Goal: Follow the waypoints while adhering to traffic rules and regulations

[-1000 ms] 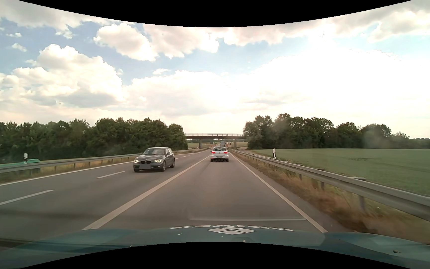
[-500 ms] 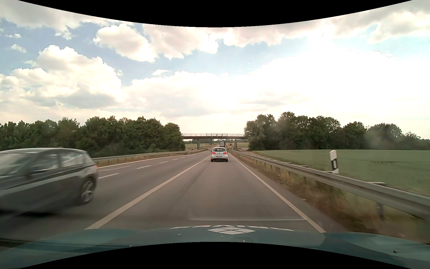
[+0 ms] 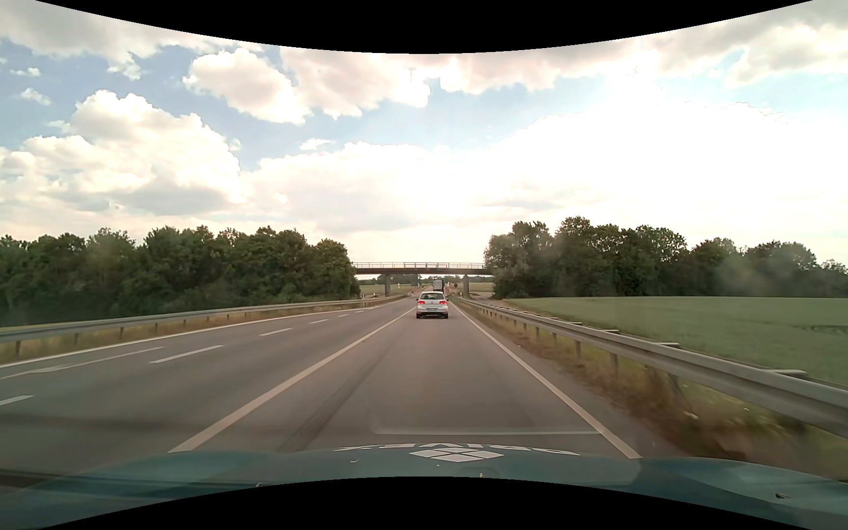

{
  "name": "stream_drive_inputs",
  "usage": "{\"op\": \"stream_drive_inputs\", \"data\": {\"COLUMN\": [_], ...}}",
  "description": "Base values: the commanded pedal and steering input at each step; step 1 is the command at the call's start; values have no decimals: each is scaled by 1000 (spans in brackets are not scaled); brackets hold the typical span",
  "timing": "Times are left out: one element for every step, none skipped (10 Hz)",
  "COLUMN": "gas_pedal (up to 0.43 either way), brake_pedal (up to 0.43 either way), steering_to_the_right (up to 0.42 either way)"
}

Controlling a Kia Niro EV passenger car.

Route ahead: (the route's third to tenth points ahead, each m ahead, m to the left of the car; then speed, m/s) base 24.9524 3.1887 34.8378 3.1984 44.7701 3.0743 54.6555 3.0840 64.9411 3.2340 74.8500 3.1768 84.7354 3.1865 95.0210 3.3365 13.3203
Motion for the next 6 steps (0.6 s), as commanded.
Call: {"op": "stream_drive_inputs", "data": {"gas_pedal": [150, 150, 150, 150, 150, 150], "brake_pedal": [0, 0, 0, 0, 0, 0], "steering_to_the_right": [-3, -3, -3, -2, -3, -3]}}
